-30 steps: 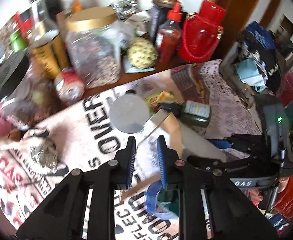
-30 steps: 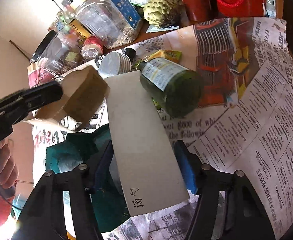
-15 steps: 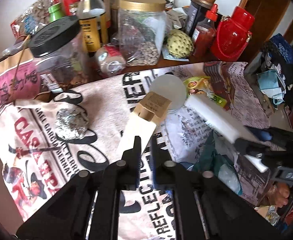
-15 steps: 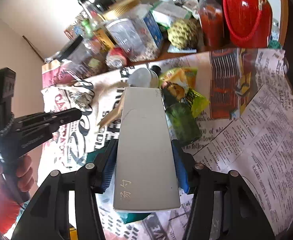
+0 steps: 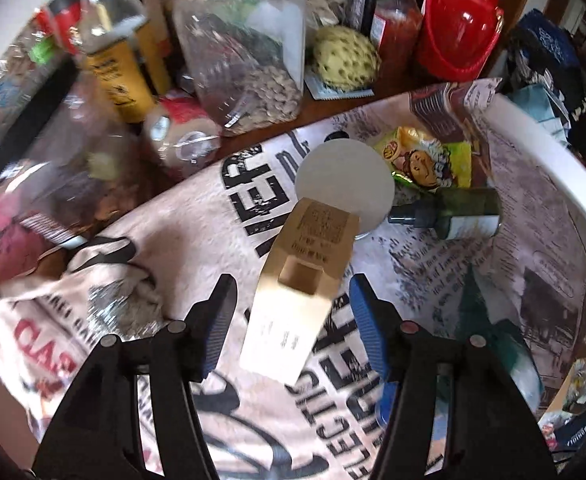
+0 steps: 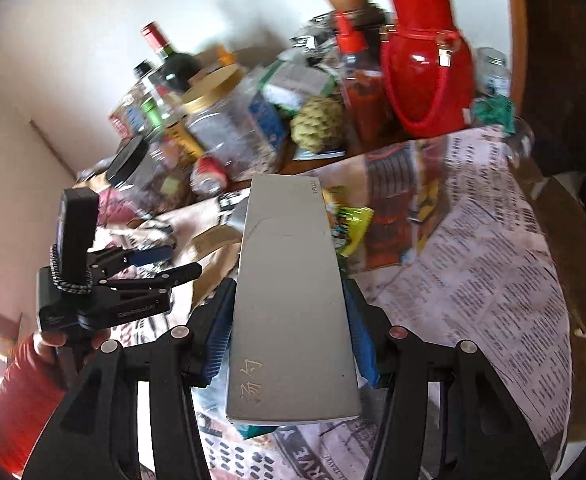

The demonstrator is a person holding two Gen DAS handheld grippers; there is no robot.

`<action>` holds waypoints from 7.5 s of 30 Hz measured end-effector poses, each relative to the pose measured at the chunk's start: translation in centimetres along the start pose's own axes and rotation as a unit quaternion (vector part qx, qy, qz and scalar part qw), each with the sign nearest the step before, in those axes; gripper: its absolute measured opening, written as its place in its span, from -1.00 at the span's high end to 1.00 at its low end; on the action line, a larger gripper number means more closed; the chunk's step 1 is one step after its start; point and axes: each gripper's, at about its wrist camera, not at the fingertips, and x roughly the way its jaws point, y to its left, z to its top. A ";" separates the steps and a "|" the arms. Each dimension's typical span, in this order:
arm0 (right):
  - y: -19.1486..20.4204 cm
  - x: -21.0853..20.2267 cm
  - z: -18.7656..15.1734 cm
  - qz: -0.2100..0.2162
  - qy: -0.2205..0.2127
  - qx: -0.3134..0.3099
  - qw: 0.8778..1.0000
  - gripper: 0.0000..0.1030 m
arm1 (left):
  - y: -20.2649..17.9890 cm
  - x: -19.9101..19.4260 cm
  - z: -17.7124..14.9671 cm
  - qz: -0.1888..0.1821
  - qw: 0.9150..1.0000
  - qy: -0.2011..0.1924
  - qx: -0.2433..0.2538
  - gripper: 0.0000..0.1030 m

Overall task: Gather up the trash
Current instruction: 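Carry the brown paper box and grey box with both tools over the white bucket, then open left and right tools to drop both boxes into the white bucket, then move both open tools back toward the table, then grasp the blue Lucky Cup with left tool while right tool grasps the green plastic bag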

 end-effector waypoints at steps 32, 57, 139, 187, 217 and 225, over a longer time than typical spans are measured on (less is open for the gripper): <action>-1.5 -17.5 -5.1 0.018 -0.058 -0.072 0.996 0.04 | -13.4 -25.1 -12.3 0.069 0.967 -0.178 -0.166 0.26; 5.4 -29.3 -22.0 0.033 -0.085 -0.096 0.991 0.04 | -22.7 -36.5 -32.8 0.054 0.962 -0.209 -0.168 0.25; -14.9 21.7 -47.6 0.000 0.226 -0.125 0.966 0.01 | -18.9 25.9 -52.5 -0.021 0.942 0.085 -0.324 0.04; 7.1 -26.3 -20.7 0.006 -0.095 -0.136 0.986 -0.29 | -19.6 -35.1 -29.4 0.039 0.956 -0.213 -0.199 -0.11; 7.0 -6.0 -7.9 -0.001 0.000 -0.206 0.978 -0.41 | -5.9 -19.8 -17.3 0.072 0.955 -0.086 -0.275 -0.11; 7.5 2.2 -8.1 -0.028 0.059 -0.139 0.988 -0.41 | -1.3 -14.0 -16.5 0.053 0.970 -0.041 -0.234 -0.11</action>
